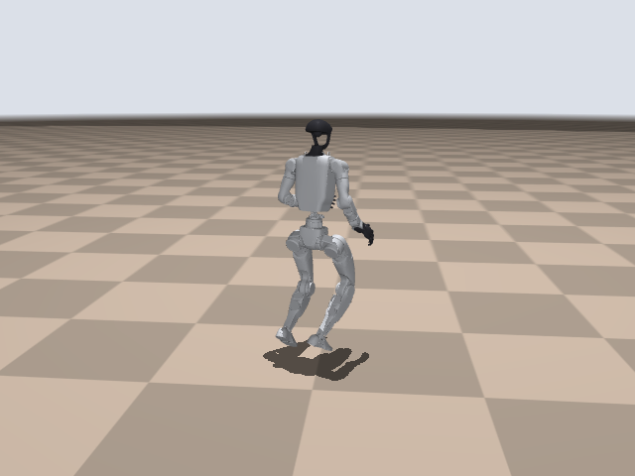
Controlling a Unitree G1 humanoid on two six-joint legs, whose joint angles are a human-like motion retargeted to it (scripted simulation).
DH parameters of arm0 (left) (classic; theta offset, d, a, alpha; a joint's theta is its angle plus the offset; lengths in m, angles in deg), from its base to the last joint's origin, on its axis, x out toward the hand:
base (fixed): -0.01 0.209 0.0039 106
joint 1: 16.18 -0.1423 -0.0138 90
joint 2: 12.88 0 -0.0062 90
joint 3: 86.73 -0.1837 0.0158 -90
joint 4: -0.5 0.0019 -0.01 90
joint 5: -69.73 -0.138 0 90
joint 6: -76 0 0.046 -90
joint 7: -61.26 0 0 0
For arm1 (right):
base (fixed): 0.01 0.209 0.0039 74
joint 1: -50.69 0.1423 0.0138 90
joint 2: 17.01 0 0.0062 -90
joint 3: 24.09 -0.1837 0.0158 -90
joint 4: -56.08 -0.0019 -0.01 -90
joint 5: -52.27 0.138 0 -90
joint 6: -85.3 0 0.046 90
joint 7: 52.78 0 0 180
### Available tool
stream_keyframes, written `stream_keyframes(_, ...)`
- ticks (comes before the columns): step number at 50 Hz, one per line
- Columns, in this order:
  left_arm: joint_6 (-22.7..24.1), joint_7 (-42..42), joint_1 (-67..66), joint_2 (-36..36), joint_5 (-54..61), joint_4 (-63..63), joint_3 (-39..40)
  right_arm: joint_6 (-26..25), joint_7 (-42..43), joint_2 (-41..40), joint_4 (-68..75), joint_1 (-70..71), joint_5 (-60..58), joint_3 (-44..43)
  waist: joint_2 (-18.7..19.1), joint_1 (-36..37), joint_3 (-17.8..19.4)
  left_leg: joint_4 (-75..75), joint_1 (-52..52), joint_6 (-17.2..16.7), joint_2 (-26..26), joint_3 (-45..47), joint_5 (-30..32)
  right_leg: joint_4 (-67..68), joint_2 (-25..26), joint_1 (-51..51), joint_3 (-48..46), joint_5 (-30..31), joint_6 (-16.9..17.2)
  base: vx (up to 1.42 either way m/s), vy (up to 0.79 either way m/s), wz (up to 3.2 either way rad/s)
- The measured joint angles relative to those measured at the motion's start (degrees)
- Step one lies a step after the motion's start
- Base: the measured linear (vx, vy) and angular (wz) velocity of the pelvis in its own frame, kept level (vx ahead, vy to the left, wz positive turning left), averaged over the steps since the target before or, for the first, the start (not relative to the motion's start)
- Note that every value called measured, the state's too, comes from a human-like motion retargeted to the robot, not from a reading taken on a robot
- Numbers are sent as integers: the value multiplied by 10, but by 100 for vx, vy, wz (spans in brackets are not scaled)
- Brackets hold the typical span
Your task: Run
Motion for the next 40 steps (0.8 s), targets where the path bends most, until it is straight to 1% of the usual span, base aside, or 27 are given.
stream_keyframes(2, -8, -19, -25, 1, 5, 1, -3, 7, 20, 17, -45, 28, -12, -4, 6, 23, 2, 110, -29, 17, 47, -4, -18, -21, 31, 31, -2, -60, -22, 3, -8, -99)
stream_keyframes(5, -23, -40, -61, 7, -1, 3, 13, 11, 50, 48, -106, 89, -38, -17, 11, 51, 16, 242, -75, 50, 97, -26, -66, -27, 67, 66, 7, -194, -71, 7, -8, -102)
stream_keyframes(7, -30, -48, -83, 9, -10, 6, 33, 12, 69, 64, -140, 130, -48, -29, 12, 69, 31, 283, -110, 70, 111, -38, -90, -28, 79, 80, 16, -245, -87, 11, -6, -101)
stream_keyframes(8, -31, -54, -91, 11, -11, 4, 43, 11, 77, 66, -157, 144, -45, -34, 10, 77, 35, 284, -128, 76, 110, -39, -94, -37, 80, 86, 21, -248, -87, 15, -4, -86)
stream_keyframes(10, -28, -63, -111, 19, -7, -8, 54, 15, 80, 62, -185, 145, -32, -35, 2, 94, 29, 256, -154, 80, 97, -30, -89, -68, 78, 100, 34, -232, -72, 18, 0, -72)
stream_keyframes(13, -15, -70, -129, 37, 10, -34, 50, 22, 55, 47, -195, 102, -14, -16, -15, 113, 6, 155, -154, 71, 59, -3, -75, -105, 61, 120, 47, -95, -8, 20, 6, -57)
stream_keyframes(14, -10, -70, -128, 41, 16, -43, 46, 23, 45, 42, -189, 85, -14, -6, -20, 114, 0, 115, -146, 66, 42, 5, -71, -102, 51, 121, 49, -57, 8, 18, 9, -51)
stream_keyframes(15, -6, -69, -126, 44, 21, -52, 42, 24, 35, 37, -180, 68, -15, 4, -25, 115, -6, 74, -135, 59, 24, 12, -66, -95, 41, 121, 50, -23, 22, 15, 9, -45)
stream_keyframes(17, 1, -56, -106, 47, 29, -69, 31, 23, 20, 31, -148, 36, -25, 26, -34, 103, -11, -6, -103, 49, -18, 20, -59, -51, 9, 118, 48, 11, 33, 11, 10, -33)
stream_keyframes(20, 6, -17, -49, 52, 31, -92, 17, 17, -2, 28, -96, -4, -40, 49, -54, 67, -7, -108, -36, 51, -87, 25, -66, 52, -57, 107, 48, 25, 32, 7, 10, -17)
stream_keyframes(22, 10, 15, 2, 63, 16, -111, 17, 8, -14, 30, -70, -30, -50, 53, -62, 37, 1, -137, 10, 68, -120, 19, -110, 139, -94, 87, 56, 11, 26, 4, 9, -20)
stream_keyframes(24, 9, 46, 60, 78, -6, -130, 23, -2, -21, 33, -52, -54, -64, 49, -66, 7, 13, -146, 48, 95, -142, 9, -180, 219, -118, 50, 70, 2, 21, 1, 8, -22)
stream_keyframes(25, 6, 64, 95, 86, -19, -137, 28, -7, -23, 36, -47, -62, -73, 45, -67, -7, 22, -155, 67, 110, -151, 4, -216, 252, -126, 26, 80, 1, 20, 0, 7, -31)
stream_keyframes(27, -3, 92, 151, 93, -33, -142, 34, -13, -25, 43, -43, -74, -82, 34, -68, -27, 40, -179, 105, 124, -160, -3, -251, 278, -126, -27, 96, -4, 20, 0, 5, -44)
stream_keyframes(28, -4, 99, 163, 90, -36, -143, 36, -14, -26, 45, -42, -80, -80, 32, -65, -35, 42, -191, 123, 123, -159, -6, -250, 272, -122, -50, 96, -6, 17, 3, 1, -60)
stream_keyframes(30, -1, 97, 158, 77, -33, -137, 31, -13, -28, 45, -36, -83, -67, 31, -50, -45, 37, -206, 154, 103, -140, -12, -224, 226, -96, -78, 82, -4, 16, 5, -3, -74)
stream_keyframes(33, 12, 53, 96, 48, -20, -103, -3, -11, -32, 28, -8, -60, -44, 38, -31, -44, 19, -158, 150, 46, -97, -19, -109, 119, -37, -64, 58, 20, 23, 1, -8, -81)
stream_keyframes(35, 16, 8, 45, 36, -17, -74, -31, -8, -31, 14, 10, -31, -37, 47, -15, -27, 10, -54, 106, 15, -52, -20, -27, 63, 11, -36, 44, 27, 21, -5, -8, -88)
stream_keyframes(37, 10, -35, 2, 38, -22, -52, -51, -5, -25, 10, 7, 5, -40, 53, -3, 2, 6, 67, 43, 15, -6, -17, 4, 26, 49, 3, 39, 4, 13, -5, -5, -86)
stream_keyframes(38, 5, -51, -16, 42, -22, -45, -54, -2, -21, 12, -2, 26, -43, 53, -2, 18, 5, 116, 10, 25, 13, -14, -2, 9, 61, 27, 41, -16, 6, -2, -4, -77)
stream_keyframes(40, -1, -75, -49, 55, -20, -42, -45, 2, -13, 20, -27, 68, -47, 51, -4, 50, 5, 177, -59, 47, 39, -9, -31, -21, 78, 78, 52, -55, -1, 0, -3, -69)
